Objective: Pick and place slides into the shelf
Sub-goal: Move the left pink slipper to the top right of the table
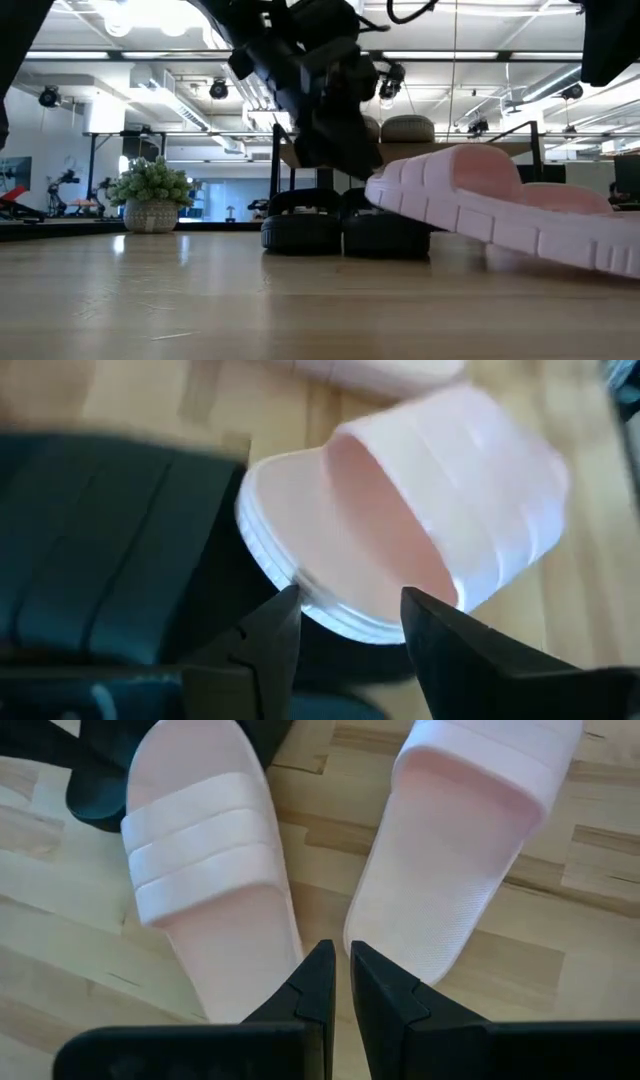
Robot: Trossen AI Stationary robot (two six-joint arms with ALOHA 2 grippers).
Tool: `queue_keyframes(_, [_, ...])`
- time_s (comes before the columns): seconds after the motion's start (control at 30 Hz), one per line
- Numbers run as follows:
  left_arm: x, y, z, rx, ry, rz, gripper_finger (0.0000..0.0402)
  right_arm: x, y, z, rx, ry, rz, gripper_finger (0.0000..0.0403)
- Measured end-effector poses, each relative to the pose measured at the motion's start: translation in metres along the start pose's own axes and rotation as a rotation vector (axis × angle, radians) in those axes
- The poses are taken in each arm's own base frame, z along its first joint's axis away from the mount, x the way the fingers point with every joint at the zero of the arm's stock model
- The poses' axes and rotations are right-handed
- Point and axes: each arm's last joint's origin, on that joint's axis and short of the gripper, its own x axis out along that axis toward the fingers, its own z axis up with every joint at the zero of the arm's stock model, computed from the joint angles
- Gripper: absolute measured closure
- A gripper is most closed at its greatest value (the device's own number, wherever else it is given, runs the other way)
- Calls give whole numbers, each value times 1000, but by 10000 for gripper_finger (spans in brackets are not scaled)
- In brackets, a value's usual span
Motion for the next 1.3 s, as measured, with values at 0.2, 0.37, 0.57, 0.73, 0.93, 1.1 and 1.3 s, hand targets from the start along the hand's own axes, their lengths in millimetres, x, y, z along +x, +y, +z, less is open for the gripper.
queue_keyframes(0.2, [-6, -8, 17, 31, -91, -83, 242, 0, 0, 0, -5, -1, -1, 374])
queue_keyframes(0.37, [-7, -9, 21, 36, -128, -98, 242, 0, 0, 0, -4, 0, -1, 374])
queue_keyframes(0.57, [-8, -8, 2, 28, 47, -63, 242, 0, 10, -7, -142, 18, 104, 374])
queue_keyframes(0.73, [-15, -22, -19, 180, 203, -11, 242, 14, 29, -28, -530, -33, 207, 374])
queue_keyframes(0.93, [-37, -41, -40, 316, 292, 249, 242, 44, 38, -45, -715, 12, 94, 354])
queue_keyframes(1.1, [-65, -52, -60, 301, 230, 367, 242, 39, 54, -50, -927, -126, 103, 324])
queue_keyframes(1.3, [-97, -42, -91, 108, 157, 450, 242, 43, 60, -49, -1211, -214, 19, 266])
